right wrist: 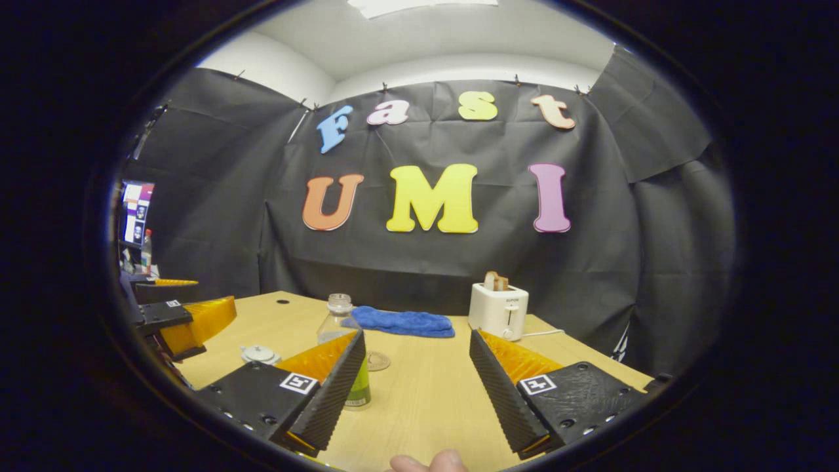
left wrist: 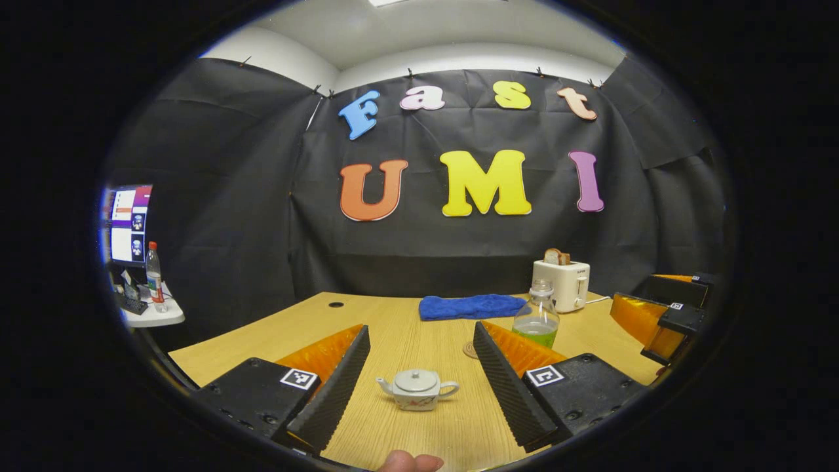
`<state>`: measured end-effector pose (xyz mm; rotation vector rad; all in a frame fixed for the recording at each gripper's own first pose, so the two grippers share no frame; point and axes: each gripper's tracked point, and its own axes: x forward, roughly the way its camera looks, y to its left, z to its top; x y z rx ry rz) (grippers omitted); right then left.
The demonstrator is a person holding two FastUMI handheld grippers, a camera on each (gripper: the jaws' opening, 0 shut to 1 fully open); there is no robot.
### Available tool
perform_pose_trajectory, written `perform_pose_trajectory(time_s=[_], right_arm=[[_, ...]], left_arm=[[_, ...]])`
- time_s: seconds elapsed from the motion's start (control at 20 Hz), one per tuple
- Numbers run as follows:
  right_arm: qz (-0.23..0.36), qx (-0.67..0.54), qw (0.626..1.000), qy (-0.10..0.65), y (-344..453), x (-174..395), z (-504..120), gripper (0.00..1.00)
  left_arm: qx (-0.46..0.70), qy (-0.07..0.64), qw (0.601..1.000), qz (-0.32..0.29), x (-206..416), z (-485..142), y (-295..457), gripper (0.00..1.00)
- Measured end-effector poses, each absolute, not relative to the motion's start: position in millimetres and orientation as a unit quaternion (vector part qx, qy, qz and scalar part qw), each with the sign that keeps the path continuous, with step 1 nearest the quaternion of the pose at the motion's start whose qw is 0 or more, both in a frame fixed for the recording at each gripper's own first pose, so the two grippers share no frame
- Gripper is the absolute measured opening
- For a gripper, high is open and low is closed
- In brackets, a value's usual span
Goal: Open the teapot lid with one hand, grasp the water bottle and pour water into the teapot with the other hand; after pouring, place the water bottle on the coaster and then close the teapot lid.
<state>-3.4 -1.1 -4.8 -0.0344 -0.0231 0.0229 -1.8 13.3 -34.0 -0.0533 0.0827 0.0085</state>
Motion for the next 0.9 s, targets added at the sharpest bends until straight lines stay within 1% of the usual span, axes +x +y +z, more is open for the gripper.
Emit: perform_pose_trajectory(time_s=[0.3, 0.35, 0.4, 0.45, 0.5, 0.6, 0.65, 0.7, 0.75, 0.8, 0.85, 0.9], right_arm=[[0.012, -0.026, 1.000, -0.006, -8.7, -4.8, -17.7, 0.96], [0.008, -0.025, 1.000, -0.006, -12.4, -4.1, -17.3, 0.97], [0.006, -0.023, 1.000, -0.006, -15.4, -2.9, -17.4, 0.95], [0.005, -0.021, 1.000, -0.003, -17.2, -2.0, -18.3, 0.96], [0.006, -0.018, 1.000, 0.000, -18.0, -0.6, -21.6, 0.95], [0.006, -0.014, 1.000, 0.008, -22.0, 1.3, -26.1, 0.95], [0.005, -0.013, 1.000, 0.012, -23.7, 2.1, -27.4, 0.97], [0.004, -0.013, 1.000, 0.015, -26.0, 2.9, -30.1, 0.97], [0.003, -0.012, 1.000, 0.018, -27.6, 3.8, -31.6, 0.97], [0.002, -0.009, 1.000, 0.022, -29.7, 4.7, -34.6, 0.97], [0.002, -0.005, 1.000, 0.027, -31.6, 6.1, -36.6, 0.95], [0.000, -0.002, 1.000, 0.030, -35.2, 7.4, -39.1, 0.96]], left_arm=[[-0.039, 0.093, 0.995, -0.003, 11.8, -74.2, 11.2, 1.00], [-0.039, 0.098, 0.994, -0.003, 15.4, -78.0, 11.9, 1.00], [-0.039, 0.102, 0.994, -0.001, 20.8, -82.5, 12.4, 0.99], [-0.038, 0.107, 0.993, 0.003, 26.1, -86.4, 13.7, 0.98], [-0.035, 0.114, 0.993, 0.002, 31.2, -91.4, 13.3, 0.93], [-0.028, 0.130, 0.991, 0.000, 38.4, -99.4, 11.5, 0.86], [-0.023, 0.134, 0.991, 0.001, 43.8, -103.0, 11.5, 0.84], [-0.018, 0.142, 0.990, 0.001, 48.6, -106.0, 11.0, 0.77], [-0.013, 0.147, 0.989, 0.000, 51.8, -107.7, 9.7, 0.73], [-0.009, 0.156, 0.988, -0.002, 56.1, -112.4, 8.5, 0.67], [-0.007, 0.168, 0.986, -0.005, 57.3, -118.8, 6.2, 0.64], [-0.006, 0.176, 0.984, -0.006, 59.3, -122.3, 5.8, 0.59]])
